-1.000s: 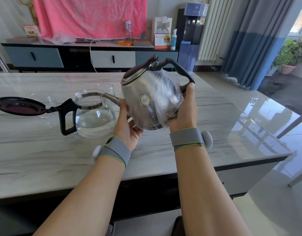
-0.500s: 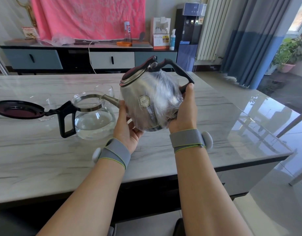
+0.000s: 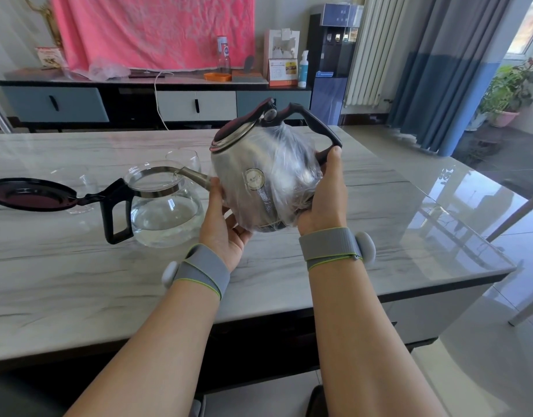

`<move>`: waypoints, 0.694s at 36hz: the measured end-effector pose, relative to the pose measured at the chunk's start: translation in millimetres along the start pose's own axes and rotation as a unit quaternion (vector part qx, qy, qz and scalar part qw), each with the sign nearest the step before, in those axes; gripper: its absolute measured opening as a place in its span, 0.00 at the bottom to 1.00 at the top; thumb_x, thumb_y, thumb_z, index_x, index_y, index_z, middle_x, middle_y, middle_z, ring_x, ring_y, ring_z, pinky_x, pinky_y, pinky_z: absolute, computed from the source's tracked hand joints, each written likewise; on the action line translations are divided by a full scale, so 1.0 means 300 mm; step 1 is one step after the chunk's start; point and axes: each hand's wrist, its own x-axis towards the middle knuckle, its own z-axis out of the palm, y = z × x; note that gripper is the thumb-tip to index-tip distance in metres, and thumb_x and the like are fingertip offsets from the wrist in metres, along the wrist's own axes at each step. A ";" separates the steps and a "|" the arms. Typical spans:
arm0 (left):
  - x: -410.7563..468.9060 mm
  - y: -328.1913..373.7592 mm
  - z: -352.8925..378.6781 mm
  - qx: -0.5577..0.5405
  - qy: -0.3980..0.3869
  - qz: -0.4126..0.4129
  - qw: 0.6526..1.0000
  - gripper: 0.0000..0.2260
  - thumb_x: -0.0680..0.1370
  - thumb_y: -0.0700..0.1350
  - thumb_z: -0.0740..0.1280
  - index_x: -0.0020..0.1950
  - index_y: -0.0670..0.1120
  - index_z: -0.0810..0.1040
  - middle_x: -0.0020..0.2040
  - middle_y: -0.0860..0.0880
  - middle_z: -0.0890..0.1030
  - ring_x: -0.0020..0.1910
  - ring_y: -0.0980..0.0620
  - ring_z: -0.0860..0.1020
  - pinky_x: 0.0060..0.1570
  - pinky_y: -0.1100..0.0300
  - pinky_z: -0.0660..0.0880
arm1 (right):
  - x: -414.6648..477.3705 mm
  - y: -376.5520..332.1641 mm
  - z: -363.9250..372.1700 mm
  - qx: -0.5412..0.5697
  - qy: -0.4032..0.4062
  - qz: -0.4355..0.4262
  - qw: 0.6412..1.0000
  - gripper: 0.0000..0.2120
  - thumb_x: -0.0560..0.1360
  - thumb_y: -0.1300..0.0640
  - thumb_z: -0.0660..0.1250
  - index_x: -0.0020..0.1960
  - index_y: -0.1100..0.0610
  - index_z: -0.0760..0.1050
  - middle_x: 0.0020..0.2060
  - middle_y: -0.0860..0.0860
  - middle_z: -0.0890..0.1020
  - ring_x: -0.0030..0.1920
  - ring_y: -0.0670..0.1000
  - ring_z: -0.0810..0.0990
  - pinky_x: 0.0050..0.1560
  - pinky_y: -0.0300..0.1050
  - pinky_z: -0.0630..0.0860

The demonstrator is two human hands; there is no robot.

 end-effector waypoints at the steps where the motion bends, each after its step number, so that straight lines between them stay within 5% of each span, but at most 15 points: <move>1: 0.000 0.000 0.000 0.000 0.000 0.000 1.000 0.27 0.73 0.66 0.71 0.57 0.45 0.79 0.47 0.44 0.83 0.43 0.48 0.85 0.43 0.53 0.84 | -0.001 0.000 0.001 0.000 -0.001 0.000 1.000 0.21 0.84 0.40 0.64 0.38 0.50 0.80 0.36 0.45 0.87 0.43 0.49 0.86 0.44 0.46 0.82; 17: 0.001 0.001 -0.001 0.004 -0.003 -0.002 1.000 0.26 0.73 0.66 0.71 0.56 0.45 0.80 0.37 0.46 0.86 0.37 0.49 0.86 0.39 0.55 0.83 | -0.009 0.000 0.004 -0.003 0.003 0.000 1.000 0.19 0.84 0.40 0.64 0.43 0.50 0.82 0.44 0.48 0.88 0.47 0.51 0.86 0.46 0.48 0.82; 25: -0.001 -0.001 -0.003 0.010 -0.007 0.006 1.000 0.28 0.73 0.66 0.70 0.59 0.44 0.79 0.43 0.45 0.85 0.40 0.49 0.86 0.41 0.54 0.83 | -0.011 -0.008 0.004 -0.007 0.005 -0.003 1.000 0.19 0.85 0.41 0.63 0.41 0.51 0.80 0.36 0.45 0.87 0.39 0.47 0.86 0.39 0.43 0.82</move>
